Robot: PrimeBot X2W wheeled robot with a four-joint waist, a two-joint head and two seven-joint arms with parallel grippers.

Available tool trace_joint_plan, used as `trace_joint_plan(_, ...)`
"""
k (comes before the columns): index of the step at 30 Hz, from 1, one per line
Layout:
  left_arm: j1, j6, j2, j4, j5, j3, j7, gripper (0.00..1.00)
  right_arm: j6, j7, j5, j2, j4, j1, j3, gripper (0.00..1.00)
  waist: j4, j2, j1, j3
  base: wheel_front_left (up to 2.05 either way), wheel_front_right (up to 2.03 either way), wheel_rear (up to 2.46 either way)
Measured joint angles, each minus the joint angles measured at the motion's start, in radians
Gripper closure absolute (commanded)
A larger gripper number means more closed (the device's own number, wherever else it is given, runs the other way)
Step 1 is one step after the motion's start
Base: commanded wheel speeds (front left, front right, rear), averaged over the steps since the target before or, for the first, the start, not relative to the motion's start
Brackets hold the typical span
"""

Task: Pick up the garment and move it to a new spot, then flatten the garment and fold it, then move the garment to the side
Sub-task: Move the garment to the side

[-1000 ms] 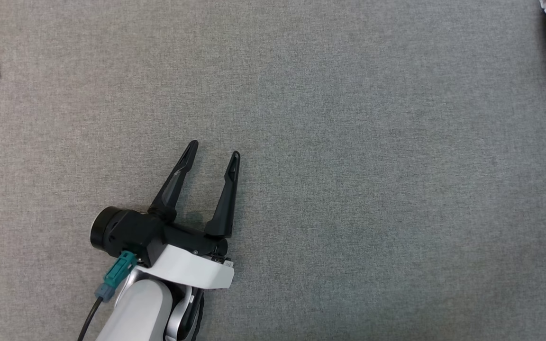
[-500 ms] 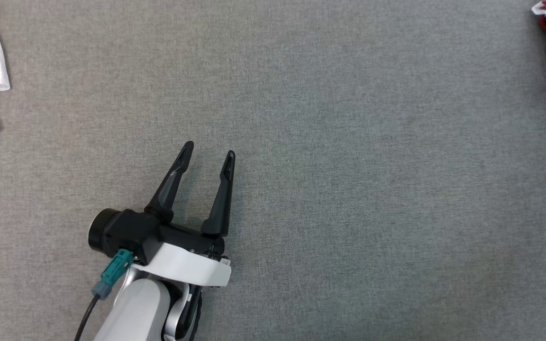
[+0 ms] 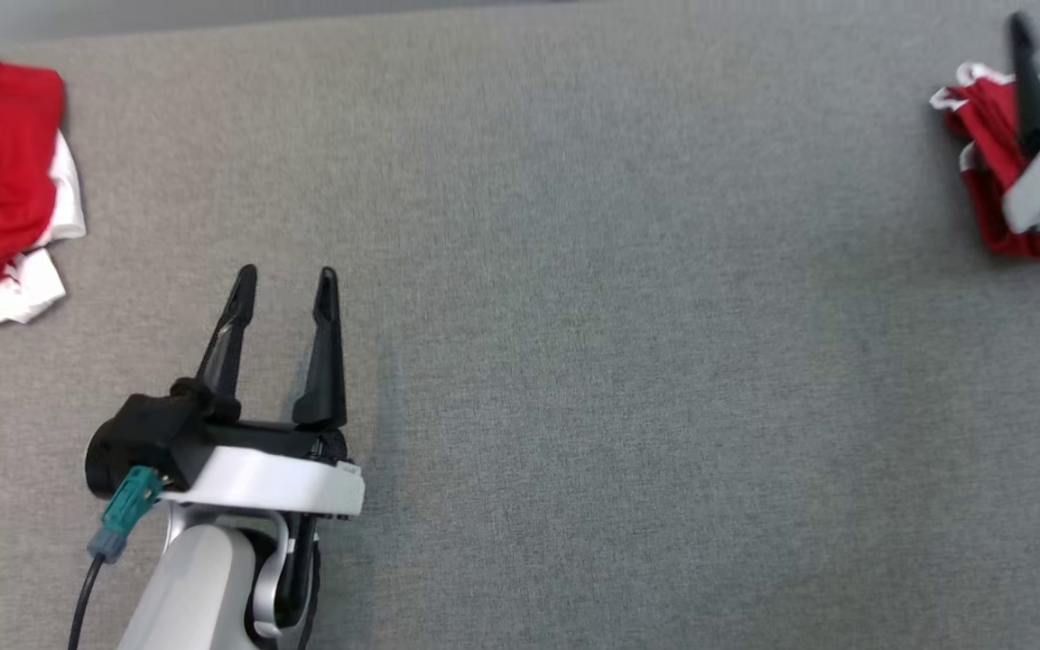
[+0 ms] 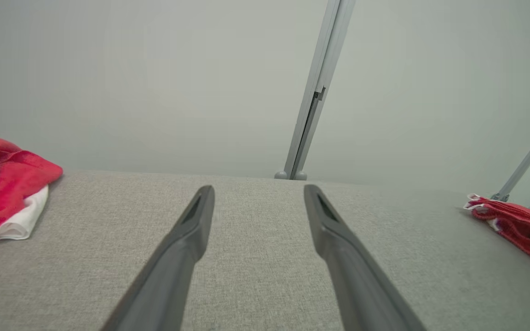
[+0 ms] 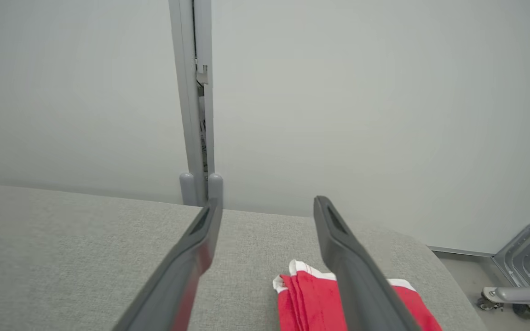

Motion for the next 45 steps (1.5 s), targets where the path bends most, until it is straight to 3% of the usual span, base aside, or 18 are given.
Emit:
trace_joint_plan(10,0.109,0.011,-0.016,0.020,0.001,0.083,0.000,0.00,0.000,-0.021,0.021,0.125,-0.205,0.251,-0.052,0.00,0.011,0.0000,0.0000,-0.145,0.00,0.00,0.00)
trace_joint_plan(13,0.162,0.014,-0.023,0.026,-0.004,0.103,0.000,0.00,0.000,-0.023,-0.034,0.188,-0.320,0.384,-0.153,0.00,0.017,0.0000,0.0000,-0.197,0.00,0.00,0.00)
trace_joint_plan(24,0.250,0.010,-0.039,0.041,-0.004,0.105,0.000,0.00,0.000,-0.023,-0.224,0.344,-0.524,0.690,-0.339,0.00,0.042,0.0000,0.0000,-0.286,0.00,0.00,0.00)
trace_joint_plan(30,0.269,0.001,-0.042,0.059,-0.004,0.091,0.000,0.00,0.000,-0.021,-0.275,0.365,-0.608,0.804,-0.357,0.00,0.053,0.0000,0.0000,-0.310,0.00,0.00,0.00)
trace_joint_plan(35,0.279,-0.007,-0.044,0.077,-0.005,0.085,0.000,0.00,0.000,-0.015,-0.239,0.367,-0.653,0.874,-0.343,0.00,0.060,0.0000,0.0000,-0.320,0.00,0.00,0.00)
trace_joint_plan(45,0.280,-0.012,-0.046,0.104,-0.003,0.074,0.000,0.00,0.000,-0.005,-0.230,0.368,-0.674,0.912,-0.337,0.00,0.062,0.0000,0.0000,-0.326,0.00,0.00,0.00)
